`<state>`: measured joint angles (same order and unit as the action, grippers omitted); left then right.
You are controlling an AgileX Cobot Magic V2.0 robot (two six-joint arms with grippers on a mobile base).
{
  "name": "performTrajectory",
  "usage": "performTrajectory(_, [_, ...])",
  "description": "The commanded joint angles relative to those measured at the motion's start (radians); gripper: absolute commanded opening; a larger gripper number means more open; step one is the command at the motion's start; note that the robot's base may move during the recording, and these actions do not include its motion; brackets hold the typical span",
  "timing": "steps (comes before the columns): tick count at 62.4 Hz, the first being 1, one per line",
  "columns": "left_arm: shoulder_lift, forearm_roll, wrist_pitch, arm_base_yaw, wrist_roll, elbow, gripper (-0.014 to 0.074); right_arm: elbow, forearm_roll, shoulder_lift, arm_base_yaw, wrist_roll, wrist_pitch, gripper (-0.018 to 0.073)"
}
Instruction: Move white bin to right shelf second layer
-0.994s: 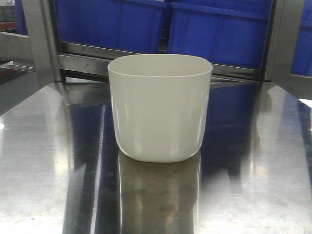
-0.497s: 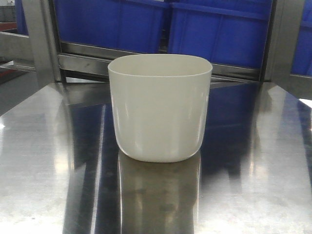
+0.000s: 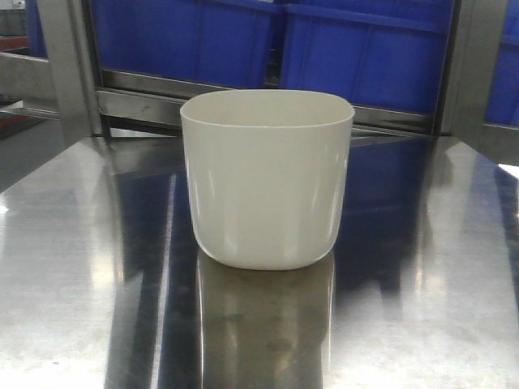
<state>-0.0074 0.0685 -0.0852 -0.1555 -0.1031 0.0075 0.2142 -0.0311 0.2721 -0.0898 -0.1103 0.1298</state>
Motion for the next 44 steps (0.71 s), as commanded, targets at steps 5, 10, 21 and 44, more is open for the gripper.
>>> performTrajectory(5, [-0.014,0.005,0.085,-0.007,0.004,0.037,0.0085,0.258,0.012,0.266,0.024,0.004,-0.032,0.0056])
performTrajectory(10, [-0.014,0.005,0.085,-0.007,0.004,0.037,0.0085,0.371,0.004,0.371,0.045,0.004,-0.009,0.0056])
performTrajectory(21, [-0.014,0.005,0.085,-0.007,0.004,0.037,0.0085,0.658,-0.006,0.636,0.142,0.004,0.182,0.0056])
performTrajectory(44, [-0.014,0.005,0.085,-0.007,0.004,0.037,0.0085,1.097,-0.046,1.069,0.437,0.004,0.531,0.0125])
